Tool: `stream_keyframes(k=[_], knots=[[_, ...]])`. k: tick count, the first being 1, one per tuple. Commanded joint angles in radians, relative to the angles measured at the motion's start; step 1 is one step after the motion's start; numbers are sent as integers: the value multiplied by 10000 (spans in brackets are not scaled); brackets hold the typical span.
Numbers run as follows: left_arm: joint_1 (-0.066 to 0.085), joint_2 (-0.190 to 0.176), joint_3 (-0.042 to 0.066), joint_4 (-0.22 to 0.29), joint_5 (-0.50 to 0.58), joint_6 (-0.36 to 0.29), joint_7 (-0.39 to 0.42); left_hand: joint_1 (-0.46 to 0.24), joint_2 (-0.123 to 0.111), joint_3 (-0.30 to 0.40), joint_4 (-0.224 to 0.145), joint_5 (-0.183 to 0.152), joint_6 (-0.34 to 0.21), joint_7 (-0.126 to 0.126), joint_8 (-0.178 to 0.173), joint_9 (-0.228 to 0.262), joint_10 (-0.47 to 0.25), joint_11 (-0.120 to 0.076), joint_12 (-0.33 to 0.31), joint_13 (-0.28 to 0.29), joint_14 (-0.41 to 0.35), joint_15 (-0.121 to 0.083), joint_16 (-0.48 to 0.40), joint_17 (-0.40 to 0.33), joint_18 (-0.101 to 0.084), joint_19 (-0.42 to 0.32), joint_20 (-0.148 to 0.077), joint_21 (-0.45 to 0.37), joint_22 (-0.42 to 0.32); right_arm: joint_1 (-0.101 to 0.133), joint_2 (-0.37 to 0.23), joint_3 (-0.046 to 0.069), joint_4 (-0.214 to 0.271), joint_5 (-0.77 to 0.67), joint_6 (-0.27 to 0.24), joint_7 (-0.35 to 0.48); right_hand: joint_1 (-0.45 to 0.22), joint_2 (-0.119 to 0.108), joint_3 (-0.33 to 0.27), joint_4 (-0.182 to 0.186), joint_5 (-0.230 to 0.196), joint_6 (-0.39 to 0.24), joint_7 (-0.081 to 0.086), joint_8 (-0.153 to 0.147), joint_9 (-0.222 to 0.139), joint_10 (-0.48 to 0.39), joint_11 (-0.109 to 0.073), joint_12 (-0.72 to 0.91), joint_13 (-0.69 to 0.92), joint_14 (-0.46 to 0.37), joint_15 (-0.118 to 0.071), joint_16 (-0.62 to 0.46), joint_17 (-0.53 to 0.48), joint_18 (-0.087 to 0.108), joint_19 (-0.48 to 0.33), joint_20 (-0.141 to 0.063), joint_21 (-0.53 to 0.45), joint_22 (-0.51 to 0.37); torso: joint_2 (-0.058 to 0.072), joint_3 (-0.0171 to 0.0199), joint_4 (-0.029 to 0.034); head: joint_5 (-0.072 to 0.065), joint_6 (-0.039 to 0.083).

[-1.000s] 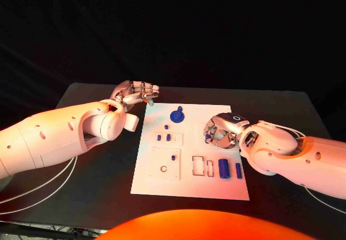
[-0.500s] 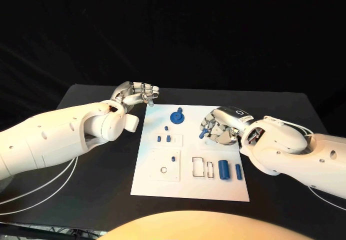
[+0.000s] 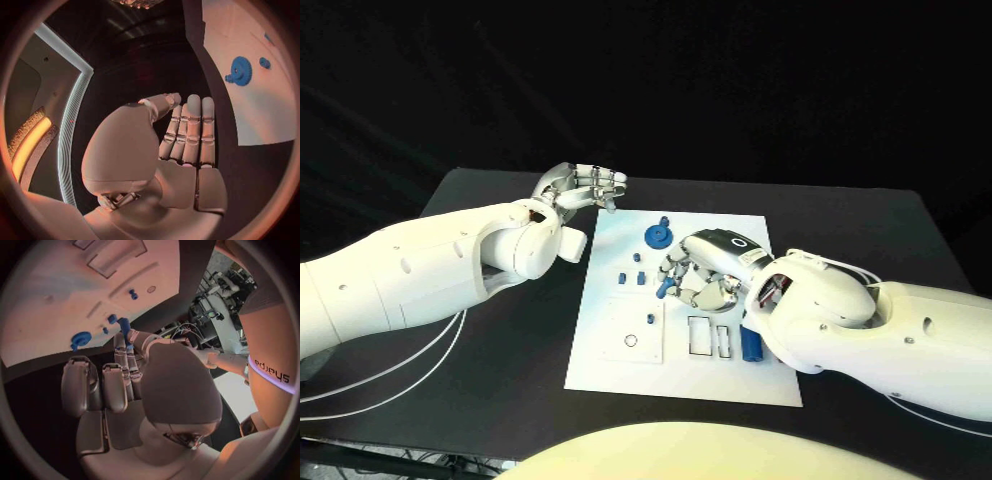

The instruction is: Assemble the parts on the task board

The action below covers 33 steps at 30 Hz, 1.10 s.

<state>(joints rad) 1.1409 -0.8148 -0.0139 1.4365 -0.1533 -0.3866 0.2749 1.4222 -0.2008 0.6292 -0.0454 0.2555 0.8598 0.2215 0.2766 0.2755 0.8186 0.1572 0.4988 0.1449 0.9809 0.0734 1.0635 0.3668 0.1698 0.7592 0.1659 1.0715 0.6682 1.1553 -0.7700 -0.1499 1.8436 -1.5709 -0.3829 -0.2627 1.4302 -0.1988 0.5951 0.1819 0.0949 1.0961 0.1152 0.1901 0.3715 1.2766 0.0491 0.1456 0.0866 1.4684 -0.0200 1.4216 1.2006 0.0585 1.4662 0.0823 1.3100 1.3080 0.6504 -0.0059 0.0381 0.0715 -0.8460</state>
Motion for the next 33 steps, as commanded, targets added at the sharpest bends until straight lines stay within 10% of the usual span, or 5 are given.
stream_keyframes(k=[1, 14, 33], knots=[[5, 49, 6, -19, 30, 141, 65, -47, -5, 10, -68, 36, -60, -8, -5, 15, -78, 19, 68, -9, -62, 13, -39, -16, 153, -58, 11, 48, 9, -187, 283, -29, -78, -145, -3, 387, -95, -18, 36, -65, 21, 66, 4, 126, 371, 60, 4, -56, -4, 350, -69, 53, -15, -85, 313, -71, -29, 1820, -24, -19, 11, 77, -25], [5, 86, 3, 28, 32, 176, 40, -49, -5, 11, -75, 36, -61, -6, 0, 18, -89, 20, 84, -12, -68, 15, -35, -18, 152, -64, 13, 54, 13, -831, 1057, -146, -597, -442, 157, 577, -140, -30, 94, -157, 82, 41, 16, 140, 403, 69, 11, -98, 1, 342, -66, 44, -40, -79, 302, -71, -65, 1816, -4, -9, 8, 233, -84], [6, 87, 3, 62, 32, 210, 7, -49, -5, 11, -75, 36, -61, -6, 0, 18, -89, 20, 84, -12, -68, 15, -35, -18, 152, -64, 13, 54, 13, -1062, 1320, -209, -996, -508, 550, 675, -193, -36, 119, -198, 113, 20, 27, 146, 421, 74, 19, -123, 5, 341, -59, 46, -38, -74, 292, -69, -96, 1811, -2, -9, 7, 293, -195]])
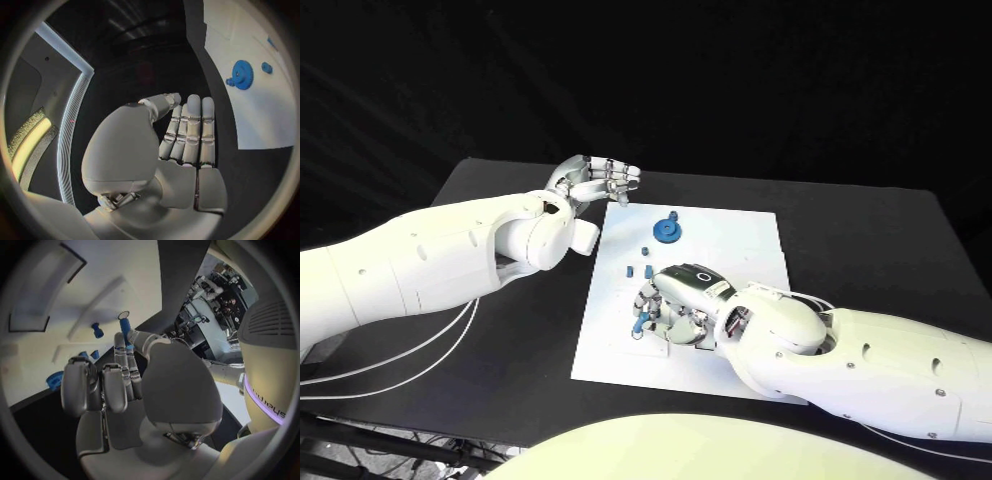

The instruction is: Assemble the parts on the task board

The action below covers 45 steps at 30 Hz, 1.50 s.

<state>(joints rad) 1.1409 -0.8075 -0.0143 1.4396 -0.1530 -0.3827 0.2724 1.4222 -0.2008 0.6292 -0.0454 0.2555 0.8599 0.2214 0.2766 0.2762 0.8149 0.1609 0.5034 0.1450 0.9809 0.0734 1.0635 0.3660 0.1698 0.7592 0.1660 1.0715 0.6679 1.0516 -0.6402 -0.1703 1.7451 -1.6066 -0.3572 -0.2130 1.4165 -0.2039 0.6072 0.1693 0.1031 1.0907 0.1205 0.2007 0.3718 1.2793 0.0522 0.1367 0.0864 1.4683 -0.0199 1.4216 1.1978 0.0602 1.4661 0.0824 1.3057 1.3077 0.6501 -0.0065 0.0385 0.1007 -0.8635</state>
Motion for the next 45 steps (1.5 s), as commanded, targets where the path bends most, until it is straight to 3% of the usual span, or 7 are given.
stream_keyframes(k=[1, 34, 35, 37, 39, 41, 45], knots=[[6, 11, 7, 33, 29, 171, 31, -49, -4, 11, -75, 36, -62, -6, -1, 11, -52, -17, 38, -13, -68, 15, -35, -10, 153, -64, 12, 55, 16, -33, 28, -7, -20, -150, 309, 183, -81, 5, 1, -87, 38, 65, -23, 41, 426, 47, -9, -44, 10, 341, -57, 45, -13, -92, 293, -68, -49, 1817, -1, -5, 0, 2, -25], [7, -36, 6, 74, 7, 187, -14, -65, 1, 12, -86, 36, -66, -3, 13, 20, -81, -13, 82, -21, -82, 21, -27, -16, 152, -84, 19, 67, 23, -223, 291, -40, -232, -881, 622, -448, -304, -95, 27, -178, 51, -40, 14, 22, 459, 29, 21, -131, 23, 325, -33, 23, -73, -88, 282, -51, -82, 1819, -4, -8, -7, 31, -91], [7, -36, 6, 75, 5, 188, -15, -65, 1, 12, -86, 36, -66, -3, 13, 20, -81, -13, 82, -21, -82, 21, -27, -16, 152, -84, 19, 67, 23, -225, 294, -42, -225, -869, 664, -421, -383, -171, 15, -193, 55, -89, 36, -1, 457, 1, 36, -165, 24, 322, -19, 21, -80, -86, 277, -43, -96, 1817, -5, -10, -7, 32, -91], [8, -35, 6, 76, 4, 190, -17, -65, 1, 12, -86, 36, -66, -3, 13, 20, -81, -13, 82, -21, -82, 21, -27, -16, 152, -84, 19, 67, 23, -227, 297, -44, -219, -838, 703, -386, -695, -472, -104, -200, 587, -395, 165, -173, 403, -101, 132, -266, 31, 328, 56, 44, -38, -89, 271, 7, -111, 1823, -8, -8, -4, 36, -91], [8, -35, 6, 77, 3, 190, -22, -65, 1, 12, -86, 36, -66, -3, 13, 20, -81, -13, 82, -21, -82, 21, -27, -16, 152, -84, 19, 67, 23, -228, 298, -46, -215, -814, 720, -354, -787, -553, -154, -211, 638, -486, 182, -231, 385, -137, 156, -296, 39, 331, 76, 55, -21, -85, 264, 26, -137, 1819, -9, -6, -4, 34, -91], [8, -36, 6, 76, 3, 193, -26, -65, 1, 12, -86, 36, -66, -3, 13, 20, -81, -13, 82, -21, -82, 21, -27, -16, 152, -84, 19, 67, 23, -229, 294, -48, -212, -801, 709, -336, -1075, -792, -400, -169, 688, -834, 182, -433, 313, -267, 178, -356, 49, 335, 120, 79, 18, -81, 259, 65, -157, 1820, -9, -4, -5, 32, -91], [8, -41, 6, 77, 2, 194, -31, -65, 1, 12, -86, 36, -66, -3, 13, 20, -81, -13, 82, -21, -82, 21, -27, -16, 152, -84, 19, 67, 23, -230, 282, -51, -209, -786, 600, -312, -1247, -863, -797, -235, 572, -1233, 172, -663, 232, -379, 157, -375, 97, 335, 96, 104, 56, -74, 259, 76, -174, 1825, -10, -5, -7, 28, -91]])
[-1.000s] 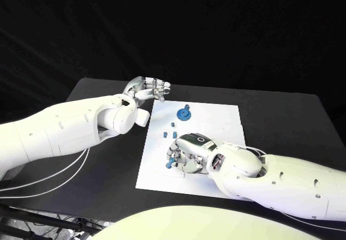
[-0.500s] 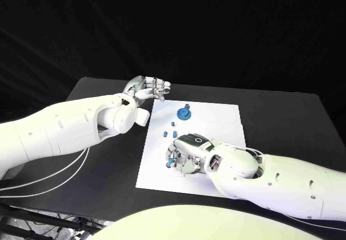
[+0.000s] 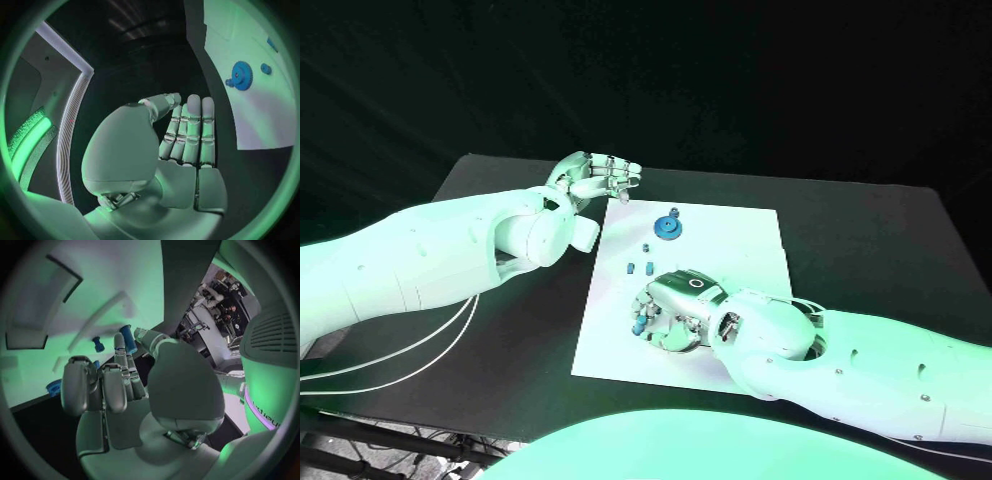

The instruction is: Assemble the parts on the task board

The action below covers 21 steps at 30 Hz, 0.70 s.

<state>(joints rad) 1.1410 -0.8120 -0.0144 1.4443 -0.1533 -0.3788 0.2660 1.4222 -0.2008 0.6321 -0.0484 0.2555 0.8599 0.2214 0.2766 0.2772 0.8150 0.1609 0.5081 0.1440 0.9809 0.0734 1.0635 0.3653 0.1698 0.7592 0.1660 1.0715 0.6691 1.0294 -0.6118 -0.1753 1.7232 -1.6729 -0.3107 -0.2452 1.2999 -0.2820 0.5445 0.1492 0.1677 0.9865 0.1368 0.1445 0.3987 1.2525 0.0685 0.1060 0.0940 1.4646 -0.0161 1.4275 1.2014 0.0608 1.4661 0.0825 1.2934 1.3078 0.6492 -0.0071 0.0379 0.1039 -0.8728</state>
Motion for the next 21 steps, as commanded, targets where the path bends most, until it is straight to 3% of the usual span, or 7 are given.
stream_keyframes(k=[1, 21], knots=[[8, 4, 7, 30, 4, 154, 33, -65, 1, -18, -57, 36, -66, -3, 13, 10, -82, -13, 35, -10, -82, 21, -27, -9, 151, -84, 19, 67, 10, -7, -6, -1, 13, -121, 97, 16, -101, -67, -316, -63, -108, -340, 9, -185, -71, -137, -29, -60, 49, 370, 39, 46, 17, -76, 259, 63, -62, 1825, -2, 3, 2, -8, 2], [8, 1, 7, 22, -9, 146, 21, -73, 5, -13, -71, 37, -71, -2, 25, 19, -113, -11, 72, -19, -95, 24, -21, -16, 153, -101, 24, 75, 15, -7, -127, -2, 182, 219, -601, 253, -1, 6, -506, -138, -93, -417, 11, -248, -113, -78, -43, 10, 126, 371, 19, 54, 19, -83, 274, 46, -34, 1842, 0, 5, 4, -25, 8]])
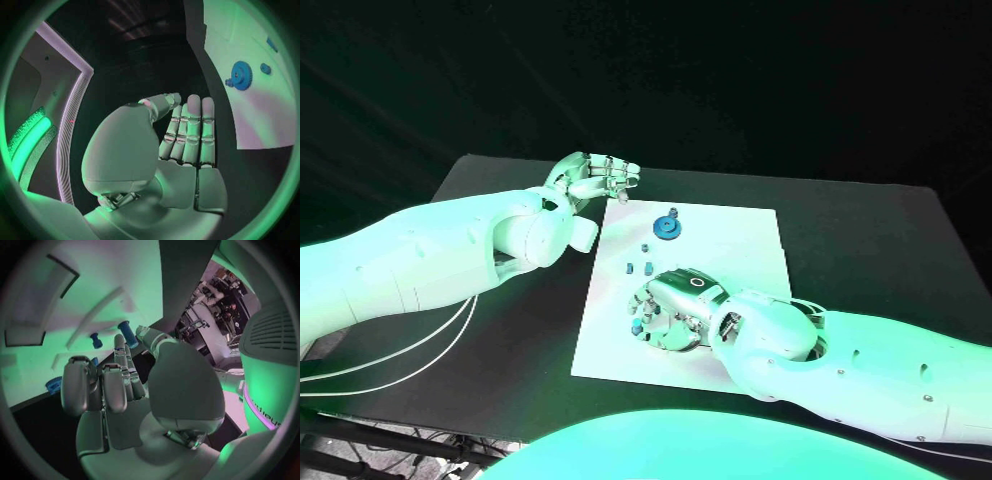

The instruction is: Assemble the parts on the task board

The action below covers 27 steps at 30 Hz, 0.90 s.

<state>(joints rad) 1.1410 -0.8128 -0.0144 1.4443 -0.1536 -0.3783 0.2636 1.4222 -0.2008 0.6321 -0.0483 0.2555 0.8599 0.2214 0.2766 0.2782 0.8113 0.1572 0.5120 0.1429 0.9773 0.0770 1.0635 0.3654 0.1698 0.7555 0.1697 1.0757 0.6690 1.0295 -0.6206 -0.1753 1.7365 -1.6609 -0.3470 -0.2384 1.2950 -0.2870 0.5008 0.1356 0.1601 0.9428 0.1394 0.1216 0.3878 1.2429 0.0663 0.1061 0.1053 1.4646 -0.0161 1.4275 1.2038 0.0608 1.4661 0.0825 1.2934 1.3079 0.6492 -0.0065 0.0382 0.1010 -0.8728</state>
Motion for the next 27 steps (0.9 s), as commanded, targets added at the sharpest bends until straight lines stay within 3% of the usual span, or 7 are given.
stream_keyframes(k=[1, 10, 16, 20, 21, 24, 27], knots=[[8, 9, 7, 22, -6, 142, 45, -73, 5, -13, -71, 37, -71, -2, 25, 9, -76, 26, 33, -9, -59, -13, -21, -17, 153, -63, -14, 34, 17, -9, -70, -2, 72, 103, -283, 185, 54, 59, -69, -3, -14, 28, -16, -15, -4, 20, -18, 11, 15, 372, 20, 55, -2, -83, 275, 46, -36, 1841, -2, -2, 3, 3, 10], [7, -7, 7, 17, -7, 148, 47, -73, 5, -13, -71, 37, -71, -2, 25, 9, -76, 26, 33, -9, -59, -13, -21, -17, 153, -63, -14, 34, 17, 217, -993, 83, 704, 425, -835, 124, -60, -13, -324, 60, 61, 87, 22, -9, -22, 82, 40, 89, 90, 373, 64, 65, 10, -81, 271, 69, -72, 1838, -12, -8, -10, -156, 98], [6, -33, 5, 18, -5, 189, 65, -85, 0, -17, -76, 35, -73, -1, 32, 13, -95, 29, 50, -14, -67, -9, -18, -21, 151, -73, -10, 38, 19, 706, -2214, 153, 1259, 2369, -883, -80, -76, 24, -964, 150, 84, 79, 160, -7, -54, 340, 99, 361, 284, 409, 113, 149, 179, -100, 301, 111, 6, 1874, -34, -13, -33, -381, 197], [2, -58, 2, 24, 21, 190, 98, -164, -6, -51, -36, 29, -82, 2, 41, 20, -134, 37, 75, -24, -75, 7, -9, -25, 145, -95, 6, 23, 11, 917, -3101, 166, 1576, 3500, -576, -549, -272, 179, -1927, 561, 49, 729, -266, 798, 312, 1703, -347, 2017, 1506, 531, -228, 393, 676, -233, 535, -114, 811, 2118, -54, -11, -77, -542, 253], [1, -65, 2, 27, 26, 182, 101, -198, 3, -61, -12, 29, -96, 6, 39, 20, -144, 40, 87, -26, -76, 12, -3, -25, 144, -101, 14, 12, 4, 938, -3236, 166, 1619, 3619, -524, -624, -231, 312, -2225, 737, 23, 619, -372, 1105, 565, 1296, -425, 3056, 2616, 583, -338, 510, 911, -297, 627, -269, 1141, 2219, -63, -11, -92, -560, 255], [-3, -95, -4, 45, 51, 154, 123, -216, 7, -67, 0, 27, -107, 7, 37, 20, -151, 41, 96, -28, -77, 15, 1, -25, 145, -105, 17, 4, -2, 1010, -3931, 159, 1780, 4186, -301, -953, 5, 571, -3098, 1440, -119, 93, -381, 1821, 1143, 409, -401, 7155, 7050, 618, -275, 625, 1146, -355, 702, -256, 1463, 2296, -92, -7, -145, -724, 272], [-4, -127, -8, 86, 70, 153, 152, -253, 5, -86, 22, 20, -123, 9, 37, 22, -169, 44, 113, -32, -82, 21, 10, -25, 145, -113, 26, -14, -14, 1019, -4404, 132, 1856, 4418, -196, -1151, -12, 805, -3761, 1525, 49, -193, -331, 2105, 1339, 1026, -376, 9915, 9890, 685, -261, 773, 1520, -399, 760, -228, 1701, 2354, -106, -9, -185, -826, 279]])
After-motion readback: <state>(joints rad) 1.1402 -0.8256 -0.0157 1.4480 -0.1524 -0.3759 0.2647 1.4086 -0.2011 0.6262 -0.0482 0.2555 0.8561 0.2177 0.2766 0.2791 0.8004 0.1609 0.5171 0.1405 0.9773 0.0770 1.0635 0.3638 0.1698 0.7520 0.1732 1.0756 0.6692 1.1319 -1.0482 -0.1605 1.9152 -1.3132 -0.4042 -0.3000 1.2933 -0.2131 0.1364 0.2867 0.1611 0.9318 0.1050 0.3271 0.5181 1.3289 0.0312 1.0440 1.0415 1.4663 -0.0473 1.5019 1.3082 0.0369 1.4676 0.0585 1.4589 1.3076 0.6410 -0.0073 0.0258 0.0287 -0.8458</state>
